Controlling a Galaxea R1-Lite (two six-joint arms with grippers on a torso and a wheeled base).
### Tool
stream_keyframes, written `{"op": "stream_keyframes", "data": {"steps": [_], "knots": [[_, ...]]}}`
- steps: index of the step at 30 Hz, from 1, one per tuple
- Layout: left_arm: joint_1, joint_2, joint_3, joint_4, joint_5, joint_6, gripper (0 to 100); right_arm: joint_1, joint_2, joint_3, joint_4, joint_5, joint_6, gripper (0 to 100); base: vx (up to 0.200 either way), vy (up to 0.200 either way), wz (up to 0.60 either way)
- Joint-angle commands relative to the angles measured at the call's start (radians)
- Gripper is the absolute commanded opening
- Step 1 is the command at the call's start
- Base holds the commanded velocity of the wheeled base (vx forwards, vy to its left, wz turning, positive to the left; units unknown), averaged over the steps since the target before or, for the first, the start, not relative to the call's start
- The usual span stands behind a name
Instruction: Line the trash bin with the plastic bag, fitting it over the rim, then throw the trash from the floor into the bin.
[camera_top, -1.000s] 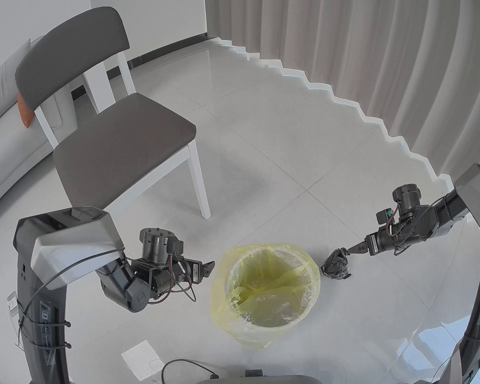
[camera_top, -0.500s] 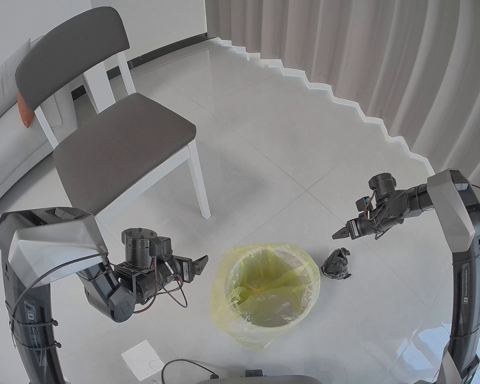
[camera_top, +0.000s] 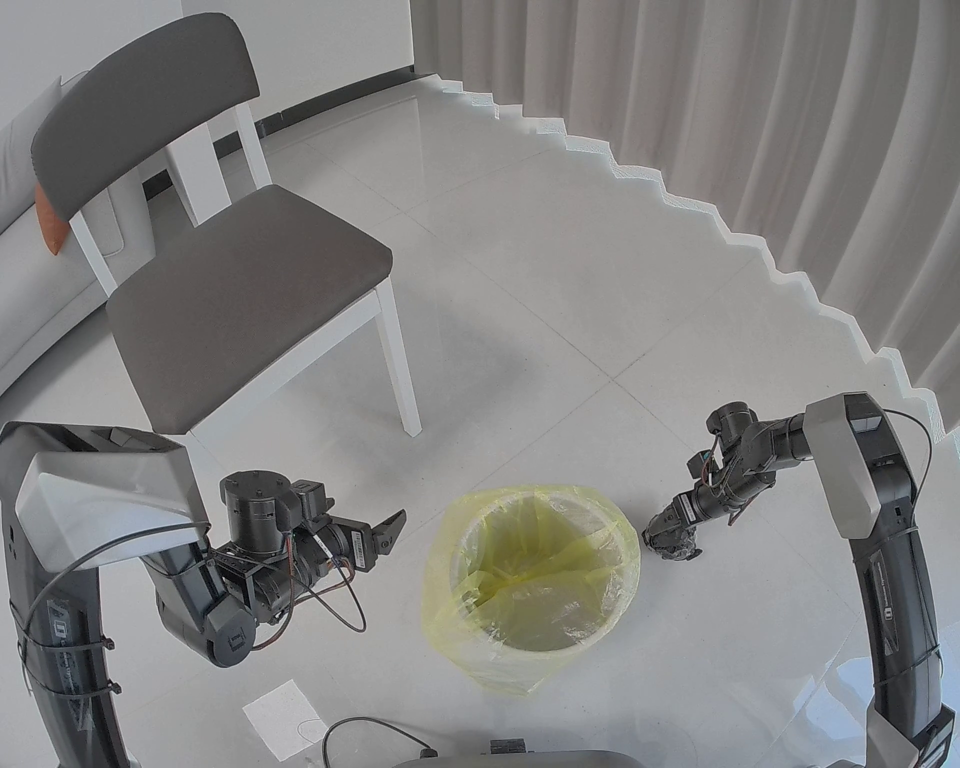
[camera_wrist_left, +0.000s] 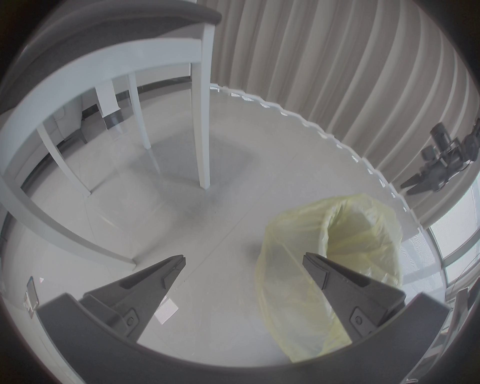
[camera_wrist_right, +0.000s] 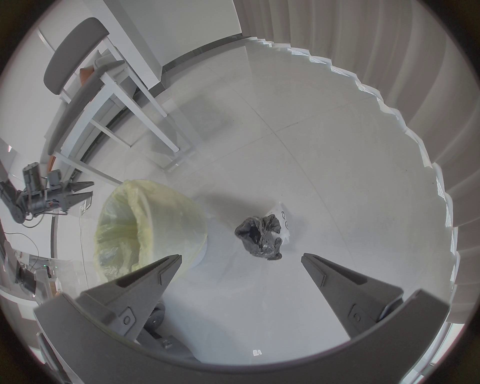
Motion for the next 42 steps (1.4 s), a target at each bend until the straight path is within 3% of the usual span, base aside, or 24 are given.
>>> {"op": "stream_keyframes", "data": {"steps": [1, 19, 25, 41, 42], "knots": [[0.001, 0.022, 0.011, -0.038, 0.003, -0.001, 100, -0.004, 0.049, -0.002, 0.005, 0.001, -0.006, 100, 0.0, 0.0, 0.0], [-0.008, 0.079, 0.031, -0.137, 0.016, 0.01, 100, -0.015, 0.062, -0.002, 0.048, -0.002, -0.038, 100, 0.0, 0.0, 0.0], [-0.011, 0.12, 0.03, -0.189, 0.019, 0.012, 100, -0.028, 0.12, -0.002, 0.059, -0.064, -0.081, 100, 0.0, 0.0, 0.0], [-0.011, 0.144, 0.045, -0.237, 0.02, 0.012, 100, -0.01, 0.198, -0.002, 0.07, -0.071, -0.083, 100, 0.0, 0.0, 0.0], [-0.011, 0.151, 0.045, -0.251, 0.02, 0.012, 100, -0.01, 0.197, -0.002, 0.065, -0.071, -0.083, 0, 0.0, 0.0, 0.0]]}}
